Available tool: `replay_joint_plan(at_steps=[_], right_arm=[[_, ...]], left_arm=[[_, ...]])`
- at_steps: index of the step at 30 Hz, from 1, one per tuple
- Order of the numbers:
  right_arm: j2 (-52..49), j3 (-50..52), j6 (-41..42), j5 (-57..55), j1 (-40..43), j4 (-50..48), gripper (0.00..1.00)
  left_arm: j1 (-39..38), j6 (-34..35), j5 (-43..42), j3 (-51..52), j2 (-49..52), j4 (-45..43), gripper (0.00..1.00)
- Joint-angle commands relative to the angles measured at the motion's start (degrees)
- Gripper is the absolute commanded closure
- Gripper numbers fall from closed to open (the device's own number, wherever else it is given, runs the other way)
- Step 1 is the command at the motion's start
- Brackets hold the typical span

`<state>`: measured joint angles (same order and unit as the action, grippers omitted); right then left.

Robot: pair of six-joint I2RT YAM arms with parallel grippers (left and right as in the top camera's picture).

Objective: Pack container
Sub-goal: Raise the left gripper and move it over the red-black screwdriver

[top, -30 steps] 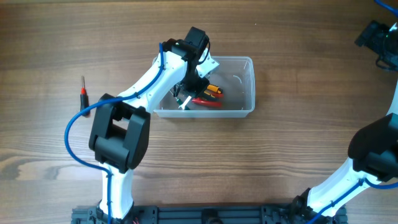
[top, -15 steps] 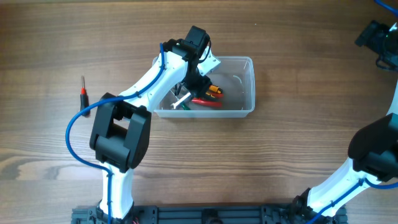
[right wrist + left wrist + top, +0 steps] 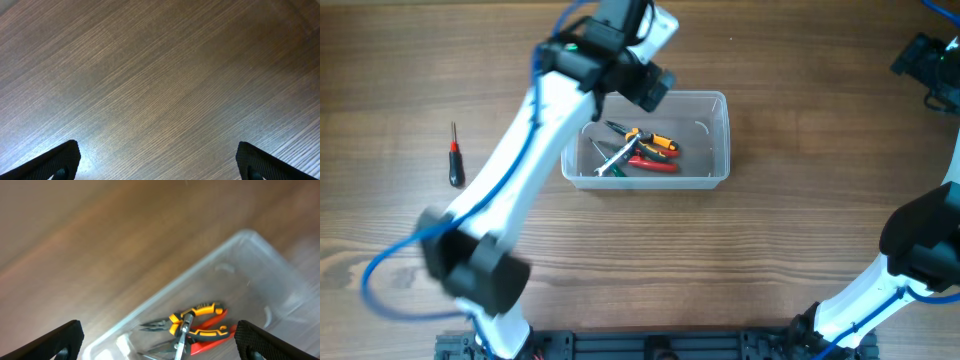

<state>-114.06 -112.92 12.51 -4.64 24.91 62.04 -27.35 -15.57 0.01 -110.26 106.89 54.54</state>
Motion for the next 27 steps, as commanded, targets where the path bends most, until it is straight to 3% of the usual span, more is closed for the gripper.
replay_joint_plan(at_steps=[1,5,16,22,27], right_arm=[[-0.15,0.07,-0.13,0.44,-0.28,-0.15,0.0],[-0.15,0.07,-0.15,0.46,-0.28,-0.15,0.0],[-0.15,0.07,-0.15,0.44,-0.28,-0.15,0.0],[-0.15,0.07,-0.13,0.44,-0.28,-0.15,0.0],[-0.15,0.07,-0.13,0.44,-0.28,-0.15,0.0]], left_arm=[[3.39,6.51,4.61,-1.18,-7.76,2.51,0.0],[8.94,10.71,8.5,-1.18,-11.98,8.79,0.0],[25.53,21.29,8.44,-1.11,-13.35,24.48,0.0],[33.31,22.51,8.46,0.85,-13.35,26.01,0.0],[39.17,22.49,8.41,8.39,-12.68,21.55,0.0]])
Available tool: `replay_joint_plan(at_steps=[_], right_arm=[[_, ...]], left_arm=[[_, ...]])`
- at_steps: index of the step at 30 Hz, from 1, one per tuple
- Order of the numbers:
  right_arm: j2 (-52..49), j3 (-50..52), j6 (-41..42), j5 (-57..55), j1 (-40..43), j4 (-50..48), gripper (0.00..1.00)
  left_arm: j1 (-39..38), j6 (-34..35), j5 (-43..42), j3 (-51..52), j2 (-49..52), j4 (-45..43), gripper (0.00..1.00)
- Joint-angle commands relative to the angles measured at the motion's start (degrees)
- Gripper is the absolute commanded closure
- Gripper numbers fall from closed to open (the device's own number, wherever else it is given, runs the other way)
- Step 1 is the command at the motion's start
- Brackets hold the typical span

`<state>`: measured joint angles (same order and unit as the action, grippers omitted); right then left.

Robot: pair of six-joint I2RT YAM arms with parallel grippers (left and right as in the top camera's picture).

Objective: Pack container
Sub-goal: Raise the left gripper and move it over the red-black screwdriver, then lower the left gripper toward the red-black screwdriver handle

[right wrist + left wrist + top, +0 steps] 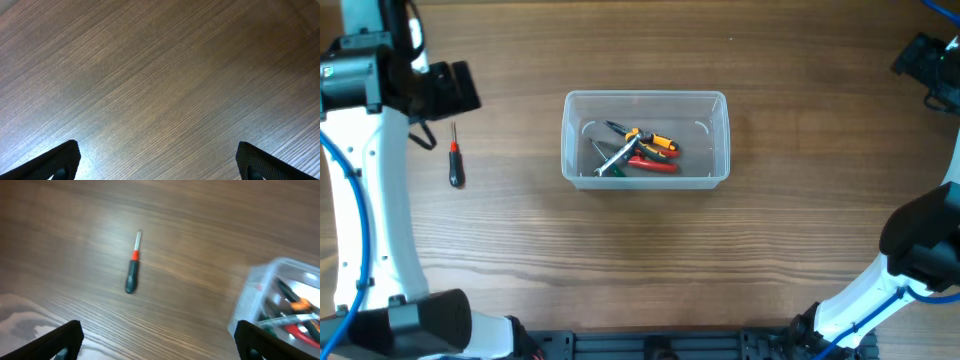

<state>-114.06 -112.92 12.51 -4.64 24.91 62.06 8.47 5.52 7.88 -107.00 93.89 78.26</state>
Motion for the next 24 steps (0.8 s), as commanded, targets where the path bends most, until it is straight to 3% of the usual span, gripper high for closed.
replay_joint_plan(at_steps=[1,10,24], right_arm=[[-0.15,0.07,-0.15,0.44,-0.28,-0.15,0.0],[-0.15,0.07,-0.13,0.46,-0.28,-0.17,0.0],[-0.15,0.07,-0.11,0.44,-0.28,-0.17,0.0]], left_arm=[[4.09,1.33,0.55,6.88,0.66,-3.58,0.0],[5.07,-14.29,-5.27,20.5,3.54,-15.32,0.0],[10.03,-15.45,-5.53,25.16,10.49,-19.76,0.0]])
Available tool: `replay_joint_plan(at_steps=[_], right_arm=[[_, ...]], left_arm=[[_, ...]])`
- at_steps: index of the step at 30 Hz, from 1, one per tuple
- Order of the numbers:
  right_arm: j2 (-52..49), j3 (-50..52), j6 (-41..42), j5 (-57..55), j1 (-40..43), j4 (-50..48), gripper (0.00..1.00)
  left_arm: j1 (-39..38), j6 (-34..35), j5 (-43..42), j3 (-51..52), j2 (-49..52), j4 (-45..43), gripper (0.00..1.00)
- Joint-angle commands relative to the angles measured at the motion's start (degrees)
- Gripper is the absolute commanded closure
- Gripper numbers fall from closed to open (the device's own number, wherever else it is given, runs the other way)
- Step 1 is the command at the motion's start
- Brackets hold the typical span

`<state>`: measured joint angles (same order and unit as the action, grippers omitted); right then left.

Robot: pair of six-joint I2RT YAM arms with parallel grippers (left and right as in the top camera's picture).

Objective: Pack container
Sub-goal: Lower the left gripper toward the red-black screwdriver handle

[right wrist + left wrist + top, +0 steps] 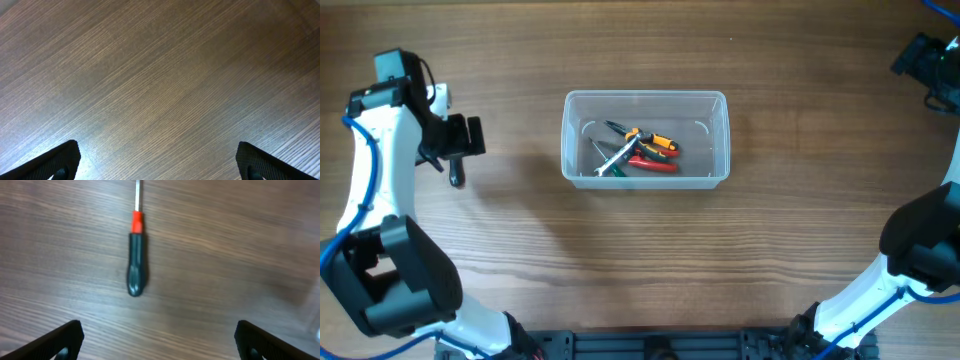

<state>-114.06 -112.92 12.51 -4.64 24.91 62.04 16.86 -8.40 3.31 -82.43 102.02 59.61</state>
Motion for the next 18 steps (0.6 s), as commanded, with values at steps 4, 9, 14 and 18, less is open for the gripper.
replay_joint_plan(at_steps=[4,9,14,18], right_arm=[[-0.15,0.07,-0.13,0.46,-0.28,-0.15,0.0],[-0.15,0.07,-0.15,0.44,-0.28,-0.15,0.0],[-0.15,0.07,-0.13,0.44,-0.28,-0.15,0.0],[-0.15,0.07,-0.13,0.44,-0.28,-0.15,0.0]], left_arm=[[2.16,-1.57,-2.62,0.59,5.53,-2.6,0.0],[2.16,-1.9,-2.84,0.59,9.07,-3.98,0.0],[2.16,-1.92,-2.84,0.59,12.41,-5.22,0.0],[2.19,-1.9,-2.89,0.59,14.08,-6.12,0.0]])
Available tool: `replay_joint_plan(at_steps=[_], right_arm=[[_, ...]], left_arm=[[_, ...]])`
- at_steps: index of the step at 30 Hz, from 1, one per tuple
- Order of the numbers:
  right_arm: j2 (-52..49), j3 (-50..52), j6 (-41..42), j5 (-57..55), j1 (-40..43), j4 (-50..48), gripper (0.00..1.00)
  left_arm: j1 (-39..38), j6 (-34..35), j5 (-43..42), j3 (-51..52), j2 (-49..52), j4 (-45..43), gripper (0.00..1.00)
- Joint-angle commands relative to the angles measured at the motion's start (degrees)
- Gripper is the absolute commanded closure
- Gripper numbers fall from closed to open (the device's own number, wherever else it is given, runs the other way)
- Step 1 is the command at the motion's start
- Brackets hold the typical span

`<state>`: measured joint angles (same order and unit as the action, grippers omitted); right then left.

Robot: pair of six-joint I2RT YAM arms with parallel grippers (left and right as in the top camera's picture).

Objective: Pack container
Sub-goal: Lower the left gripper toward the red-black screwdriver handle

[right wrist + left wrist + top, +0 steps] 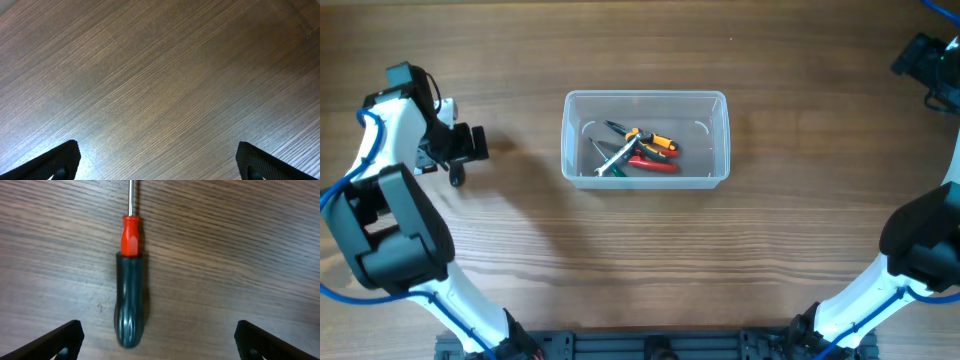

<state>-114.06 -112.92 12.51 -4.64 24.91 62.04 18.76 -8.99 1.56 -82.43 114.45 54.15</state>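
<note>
A screwdriver with a black handle, red collar and steel shaft lies flat on the wood at the table's left. My left gripper hangs low right over it, open, fingertips wide apart, with the handle end between them and nearer the left one. In the overhead view the left gripper covers most of the screwdriver. The clear plastic container at the table's middle holds orange pliers, red-handled pliers and a metal tool. My right gripper is open over bare wood at the far right.
The right arm stays at the far right edge of the table. Wooden tabletop lies between the screwdriver and the container.
My left gripper has come down closer to the screwdriver, which now fills more of the wrist view, its handle end between the open fingertips. The right arm has not moved.
My left gripper was open over the container's back left corner. Then it was at the table's left, with the screwdriver in view beyond it. After that it was above the screwdriver, and now it is low over the handle. Container contents are unchanged.
</note>
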Motion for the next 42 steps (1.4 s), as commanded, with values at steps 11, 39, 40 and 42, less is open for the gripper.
replay_joint_plan(at_steps=[11,39,40,42], right_arm=[[-0.15,0.07,-0.13,0.44,-0.28,-0.15,0.0],[-0.15,0.07,-0.13,0.46,-0.28,-0.15,0.0],[-0.15,0.07,-0.15,0.44,-0.28,-0.15,0.0],[-0.15,0.07,-0.15,0.44,-0.28,-0.15,0.0]], left_arm=[[0.28,-1.09,-1.14,0.63,2.69,-2.78,0.0],[3.37,-1.33,-4.92,0.68,2.71,-4.28,0.0],[3.39,-1.33,-4.81,0.68,2.73,-4.28,0.0],[3.39,-1.31,-4.31,0.68,2.84,-4.35,0.0]])
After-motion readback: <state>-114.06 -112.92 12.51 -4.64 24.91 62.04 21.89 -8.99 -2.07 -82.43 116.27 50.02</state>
